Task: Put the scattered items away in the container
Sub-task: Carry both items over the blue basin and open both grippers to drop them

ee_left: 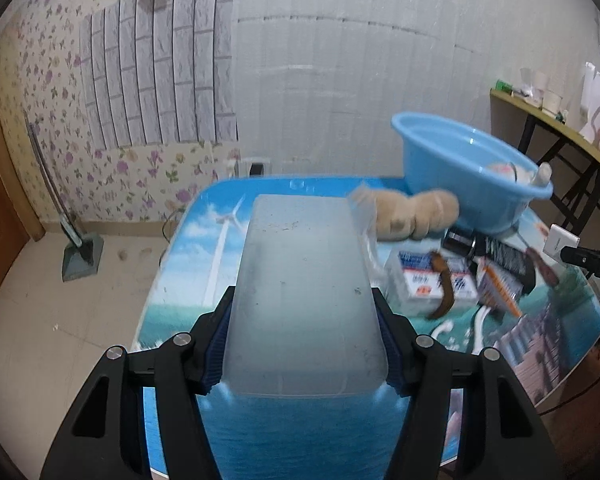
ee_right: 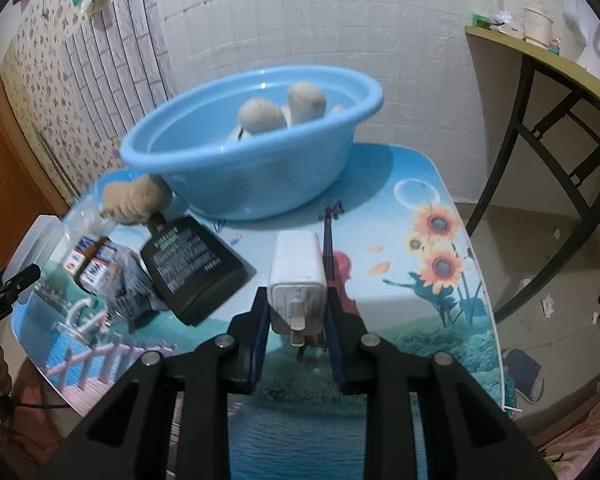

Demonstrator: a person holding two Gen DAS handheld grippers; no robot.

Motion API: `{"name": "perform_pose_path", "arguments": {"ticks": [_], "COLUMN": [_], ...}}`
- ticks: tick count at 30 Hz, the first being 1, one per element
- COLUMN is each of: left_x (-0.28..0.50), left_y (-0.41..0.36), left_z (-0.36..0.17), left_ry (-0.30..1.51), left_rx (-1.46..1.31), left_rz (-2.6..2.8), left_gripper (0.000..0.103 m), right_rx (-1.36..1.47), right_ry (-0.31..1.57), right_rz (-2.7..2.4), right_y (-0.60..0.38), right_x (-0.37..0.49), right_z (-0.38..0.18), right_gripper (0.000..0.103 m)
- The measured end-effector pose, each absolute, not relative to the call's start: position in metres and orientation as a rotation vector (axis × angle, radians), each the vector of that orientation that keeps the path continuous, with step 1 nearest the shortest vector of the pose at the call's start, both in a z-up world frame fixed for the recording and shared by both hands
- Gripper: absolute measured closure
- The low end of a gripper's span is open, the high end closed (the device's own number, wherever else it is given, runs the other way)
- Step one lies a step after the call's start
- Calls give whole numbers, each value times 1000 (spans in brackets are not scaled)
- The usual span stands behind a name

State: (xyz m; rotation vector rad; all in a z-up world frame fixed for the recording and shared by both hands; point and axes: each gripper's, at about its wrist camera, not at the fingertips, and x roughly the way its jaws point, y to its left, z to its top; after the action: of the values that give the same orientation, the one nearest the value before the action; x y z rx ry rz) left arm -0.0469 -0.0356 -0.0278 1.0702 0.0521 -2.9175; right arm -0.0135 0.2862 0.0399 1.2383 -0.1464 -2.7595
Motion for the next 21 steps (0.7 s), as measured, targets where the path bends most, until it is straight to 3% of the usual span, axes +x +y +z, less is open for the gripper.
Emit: {"name": "perform_pose_path", "arguments": {"ticks": [10, 21], "left_x": [-63, -111], "left_y": [-18, 41], "left_z": [28, 43], "left_ry": [60, -2], "left_rx": [891, 910], "left_rz": [-3053, -3200], "left_gripper": [41, 41], "right_rx": [1059, 954], "right_ry": [-195, -213], "right_rz": [-2805, -2805], "right_y": [287, 286], "right_x": [-9, -19], "right_z": [85, 107], "right_gripper": [77, 77]}}
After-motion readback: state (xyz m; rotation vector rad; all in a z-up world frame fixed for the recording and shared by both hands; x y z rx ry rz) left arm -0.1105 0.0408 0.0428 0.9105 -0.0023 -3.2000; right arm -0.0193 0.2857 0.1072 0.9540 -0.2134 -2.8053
